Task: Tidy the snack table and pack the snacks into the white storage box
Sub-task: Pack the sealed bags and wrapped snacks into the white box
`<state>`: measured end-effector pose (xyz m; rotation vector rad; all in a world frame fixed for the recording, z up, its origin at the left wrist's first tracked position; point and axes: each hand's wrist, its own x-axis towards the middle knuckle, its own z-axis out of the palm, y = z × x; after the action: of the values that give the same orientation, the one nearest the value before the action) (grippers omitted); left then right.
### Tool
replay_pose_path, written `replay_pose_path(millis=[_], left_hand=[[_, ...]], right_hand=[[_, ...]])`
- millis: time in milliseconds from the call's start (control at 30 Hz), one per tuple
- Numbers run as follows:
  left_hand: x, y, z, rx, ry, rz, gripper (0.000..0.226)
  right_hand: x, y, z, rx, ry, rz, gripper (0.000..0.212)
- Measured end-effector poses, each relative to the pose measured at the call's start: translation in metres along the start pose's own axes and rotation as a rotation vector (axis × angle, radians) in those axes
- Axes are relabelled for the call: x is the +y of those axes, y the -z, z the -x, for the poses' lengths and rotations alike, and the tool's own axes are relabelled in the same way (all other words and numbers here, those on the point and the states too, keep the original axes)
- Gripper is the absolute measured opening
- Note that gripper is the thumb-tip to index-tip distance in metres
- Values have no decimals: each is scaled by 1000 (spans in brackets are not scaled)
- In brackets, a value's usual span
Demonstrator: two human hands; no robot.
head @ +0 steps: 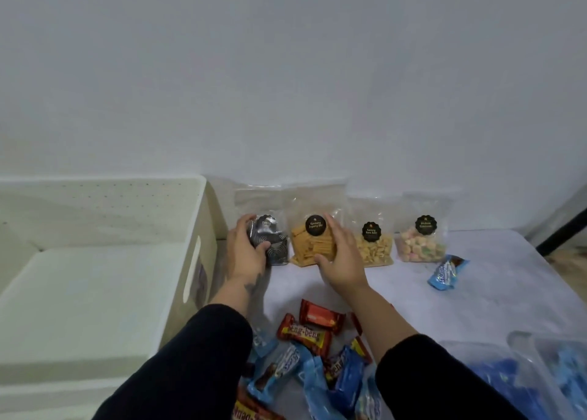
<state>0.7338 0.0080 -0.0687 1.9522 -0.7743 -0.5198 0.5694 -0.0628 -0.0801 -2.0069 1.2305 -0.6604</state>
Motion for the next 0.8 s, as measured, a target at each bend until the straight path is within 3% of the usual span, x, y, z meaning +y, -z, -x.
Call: replay_pose_path(millis=[233,433,633,800], left_hand=[[0,5,0,31,-29,-7,56],[29,22,23,41,-152,67,53],[85,58,48,64,-277,128,52],[123,118,62,202,-374,145,51]], right_hand=[[-5,-1,-3,18,-30,-30,82],[-23,23,16,53,0,-86,84],[-72,72,29,115,72,-99,85],[-141,101,36,107,196,-123,84]])
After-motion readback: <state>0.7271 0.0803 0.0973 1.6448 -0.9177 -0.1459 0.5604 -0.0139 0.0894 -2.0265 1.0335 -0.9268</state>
